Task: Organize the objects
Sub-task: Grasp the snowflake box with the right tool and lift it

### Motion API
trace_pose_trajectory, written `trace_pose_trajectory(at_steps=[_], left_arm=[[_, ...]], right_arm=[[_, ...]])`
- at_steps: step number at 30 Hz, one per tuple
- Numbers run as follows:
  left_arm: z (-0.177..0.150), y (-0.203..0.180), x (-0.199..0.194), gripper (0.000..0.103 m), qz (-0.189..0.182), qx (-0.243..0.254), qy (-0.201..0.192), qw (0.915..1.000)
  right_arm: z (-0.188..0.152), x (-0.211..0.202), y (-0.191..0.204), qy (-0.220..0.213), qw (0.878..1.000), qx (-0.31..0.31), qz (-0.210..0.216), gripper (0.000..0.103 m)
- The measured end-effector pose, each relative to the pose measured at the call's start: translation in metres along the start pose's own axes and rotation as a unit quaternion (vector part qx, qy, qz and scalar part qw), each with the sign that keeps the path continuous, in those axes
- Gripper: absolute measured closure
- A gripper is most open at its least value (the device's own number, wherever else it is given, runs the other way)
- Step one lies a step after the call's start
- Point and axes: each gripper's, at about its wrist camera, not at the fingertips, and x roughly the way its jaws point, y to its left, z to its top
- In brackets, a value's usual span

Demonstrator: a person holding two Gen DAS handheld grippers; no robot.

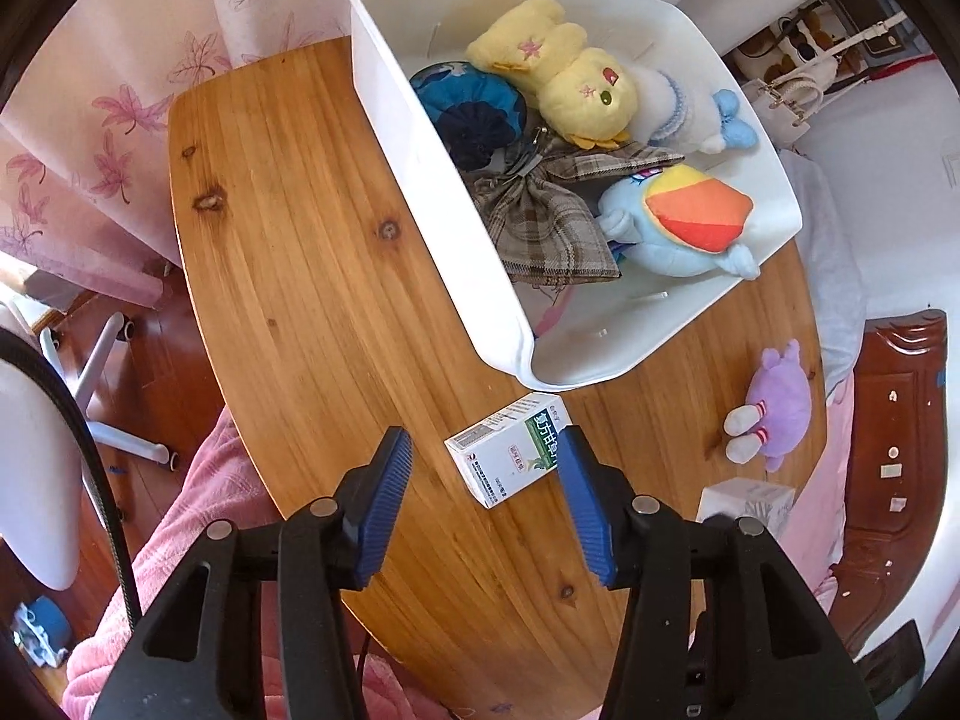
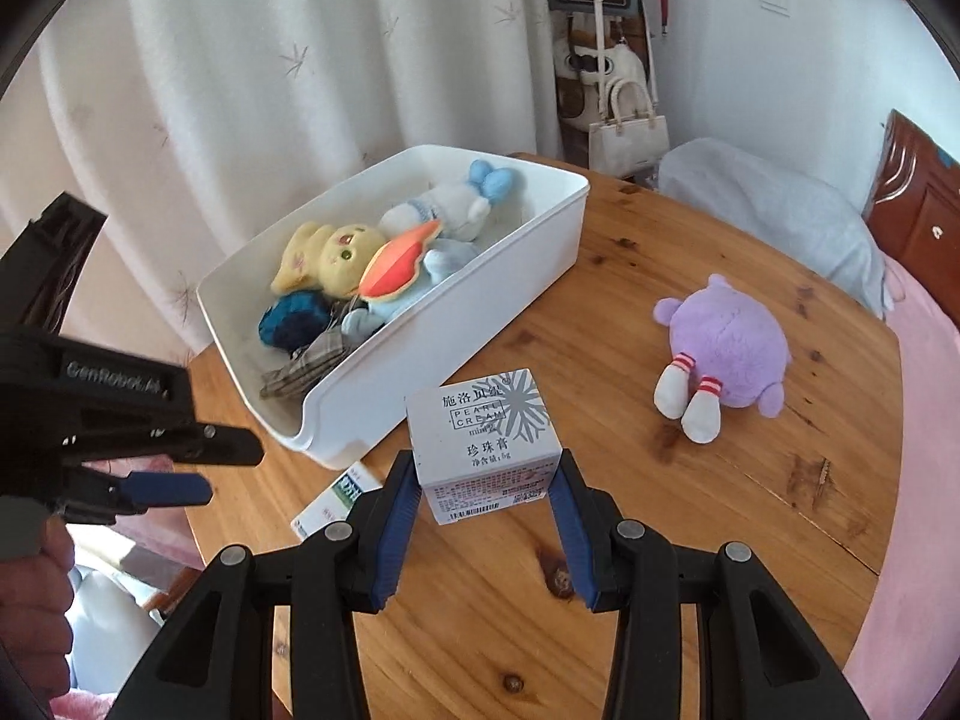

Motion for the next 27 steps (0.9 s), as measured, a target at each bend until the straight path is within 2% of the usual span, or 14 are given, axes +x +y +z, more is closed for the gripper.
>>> trace_pose_trajectory(at_steps=[7, 13, 18, 23, 24, 27], left_arm=[[-0.009, -0.004, 0.010, 0.035, 0.007, -0.008, 0.012, 0.9999], [-0.011, -0.014, 0.021, 0.029, 0.013, -0.006, 0.019, 0.9997], [-0.011, -0.017, 0.031, 0.024, 0.008, -0.025, 0.026, 0.9993], [-0.009, -0.013, 0.041, 0.023, -0.001, -0.059, 0.036, 0.9976], [-0.009, -0.012, 0.042, 0.020, -0.003, -0.065, 0.035, 0.9973], [-0.007, -0.011, 0.049, 0.019, 0.006, -0.069, 0.041, 0.9967]], right_arm=[[-0.008, -0.006, -0.007, 0.015, 1.000, -0.011, -0.002, 0.059], [-0.013, -0.009, -0.017, 0.028, 1.000, -0.013, -0.004, 0.059], [-0.018, -0.012, -0.023, 0.035, 0.999, -0.016, -0.003, 0.059], [-0.024, -0.015, -0.029, 0.041, 0.999, -0.023, -0.005, 0.059], [-0.025, -0.015, -0.030, 0.042, 0.999, -0.024, -0.005, 0.059], [-0.028, -0.015, -0.034, 0.047, 0.999, -0.026, -0.008, 0.059]])
